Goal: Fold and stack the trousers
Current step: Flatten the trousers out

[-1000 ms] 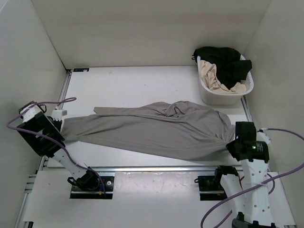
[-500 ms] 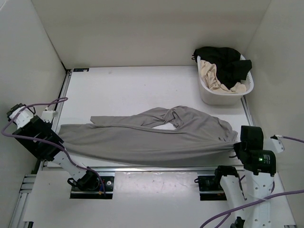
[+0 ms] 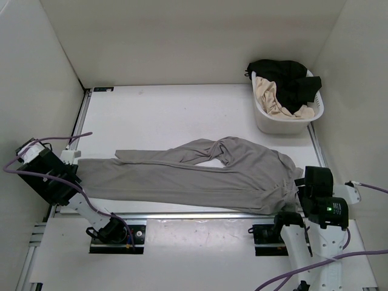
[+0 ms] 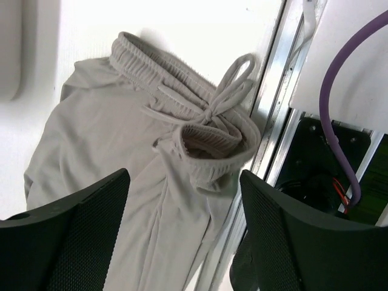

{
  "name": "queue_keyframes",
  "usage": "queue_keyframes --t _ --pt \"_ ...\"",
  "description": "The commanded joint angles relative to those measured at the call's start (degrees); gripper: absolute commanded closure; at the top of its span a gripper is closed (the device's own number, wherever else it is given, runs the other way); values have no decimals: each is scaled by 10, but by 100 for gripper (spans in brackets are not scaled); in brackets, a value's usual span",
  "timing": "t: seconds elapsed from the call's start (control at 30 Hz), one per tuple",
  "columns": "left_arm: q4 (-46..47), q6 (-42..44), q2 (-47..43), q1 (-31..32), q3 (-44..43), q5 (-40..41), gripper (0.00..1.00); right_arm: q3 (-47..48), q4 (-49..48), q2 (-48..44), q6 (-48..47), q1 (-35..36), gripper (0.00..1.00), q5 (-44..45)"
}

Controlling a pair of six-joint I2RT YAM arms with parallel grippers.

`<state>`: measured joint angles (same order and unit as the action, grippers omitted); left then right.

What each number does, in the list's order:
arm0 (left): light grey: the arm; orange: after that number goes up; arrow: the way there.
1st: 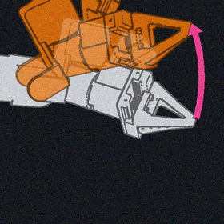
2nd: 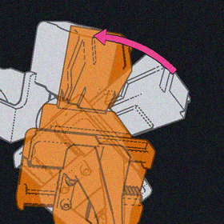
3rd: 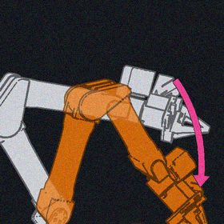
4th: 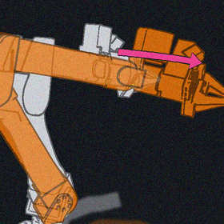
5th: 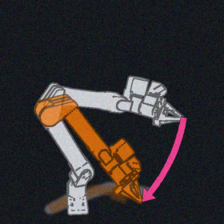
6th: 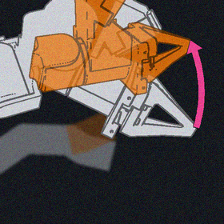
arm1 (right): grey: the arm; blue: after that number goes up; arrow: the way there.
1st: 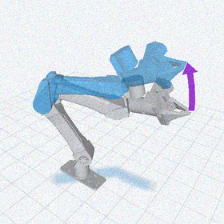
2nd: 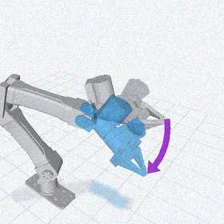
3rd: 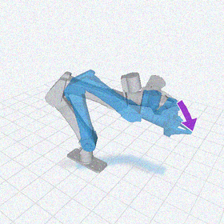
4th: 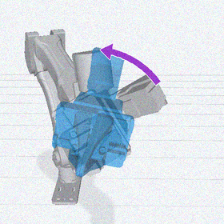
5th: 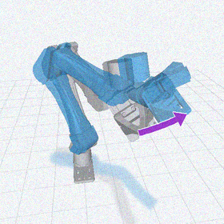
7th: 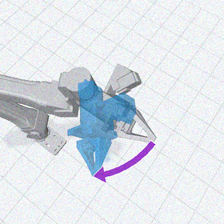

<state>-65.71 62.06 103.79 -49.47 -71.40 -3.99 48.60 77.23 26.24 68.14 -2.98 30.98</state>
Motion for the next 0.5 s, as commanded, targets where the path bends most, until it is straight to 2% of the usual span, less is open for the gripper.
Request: queue_keyframes --t 0.0,0.1,0.2,0.33,0.47 --pt "5 9 -33 -5 -4 -3 41 27 79 13 14 -3 21 43" --pt "-13 24 -46 2 -34 -47 41 61 67 62 -36 -3 21 62" --pt "-13 24 -52 47 -48 -76 41 66 3 115 -117 -3 21 48" --pt "-13 -26 -45 122 -92 -135 33 38 -112 172 -173 -3 22 -32" --pt "10 -101 -25 197 -150 -214 33 -12 -201 253 -186 -3 25 -111"
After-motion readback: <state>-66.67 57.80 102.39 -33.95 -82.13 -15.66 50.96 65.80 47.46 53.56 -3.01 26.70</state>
